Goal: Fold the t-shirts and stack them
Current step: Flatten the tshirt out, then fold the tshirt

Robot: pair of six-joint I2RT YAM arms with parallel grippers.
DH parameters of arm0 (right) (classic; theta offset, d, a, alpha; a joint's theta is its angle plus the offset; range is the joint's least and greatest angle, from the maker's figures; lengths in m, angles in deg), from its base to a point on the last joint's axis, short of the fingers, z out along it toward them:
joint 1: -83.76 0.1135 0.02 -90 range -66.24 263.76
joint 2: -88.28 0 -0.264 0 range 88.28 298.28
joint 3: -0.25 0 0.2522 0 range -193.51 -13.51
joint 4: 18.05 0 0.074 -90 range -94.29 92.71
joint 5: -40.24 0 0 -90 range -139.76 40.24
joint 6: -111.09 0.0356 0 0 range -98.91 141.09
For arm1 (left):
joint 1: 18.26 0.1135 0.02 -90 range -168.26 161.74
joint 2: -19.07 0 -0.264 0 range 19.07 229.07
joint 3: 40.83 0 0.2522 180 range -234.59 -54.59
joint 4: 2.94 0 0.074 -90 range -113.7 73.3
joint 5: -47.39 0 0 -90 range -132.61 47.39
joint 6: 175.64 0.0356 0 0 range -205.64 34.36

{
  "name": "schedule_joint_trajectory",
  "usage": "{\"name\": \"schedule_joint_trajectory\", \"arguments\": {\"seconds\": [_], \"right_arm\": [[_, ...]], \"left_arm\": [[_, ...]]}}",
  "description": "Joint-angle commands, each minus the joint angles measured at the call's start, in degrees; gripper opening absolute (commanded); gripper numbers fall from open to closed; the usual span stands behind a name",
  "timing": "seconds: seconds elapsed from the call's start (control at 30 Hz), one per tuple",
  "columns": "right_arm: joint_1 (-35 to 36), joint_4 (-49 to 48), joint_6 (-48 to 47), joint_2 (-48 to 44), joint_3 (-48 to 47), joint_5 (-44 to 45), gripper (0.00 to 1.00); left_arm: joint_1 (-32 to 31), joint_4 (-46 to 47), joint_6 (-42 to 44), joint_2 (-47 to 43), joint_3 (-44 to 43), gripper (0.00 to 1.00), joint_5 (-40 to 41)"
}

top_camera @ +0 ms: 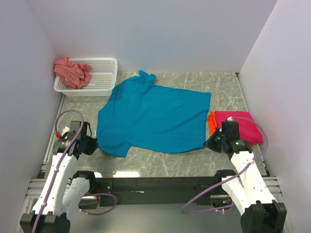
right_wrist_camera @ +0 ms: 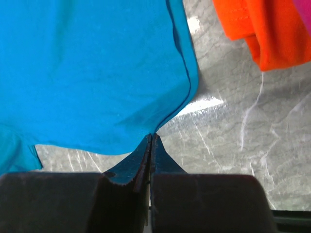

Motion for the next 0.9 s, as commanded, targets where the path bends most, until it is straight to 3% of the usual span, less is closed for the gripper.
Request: {"name": "schedule_joint_trajectory", "arguments": {"seconds": [0.0, 0.33, 0.87], "right_arm": [[-0.31, -4.08, -0.35, 2.36, -2.89, 1.78, 0.00], [-0.31, -5.58, -1.93, 10.01, -8.25, 4.77, 0.00], [-0.92, -9.79, -0.79, 17.75, -14.58, 8.81, 0.00]], "left_arm": [[-0.12, 6.44, 1.97, 3.36, -5.47, 0.01, -0.15], [-0.12, 15.15, 6.98, 14.43, -12.86, 0.00, -1.28], [-2.93, 26.75, 7.77, 31.48, -23.32, 0.00, -1.29]]}}
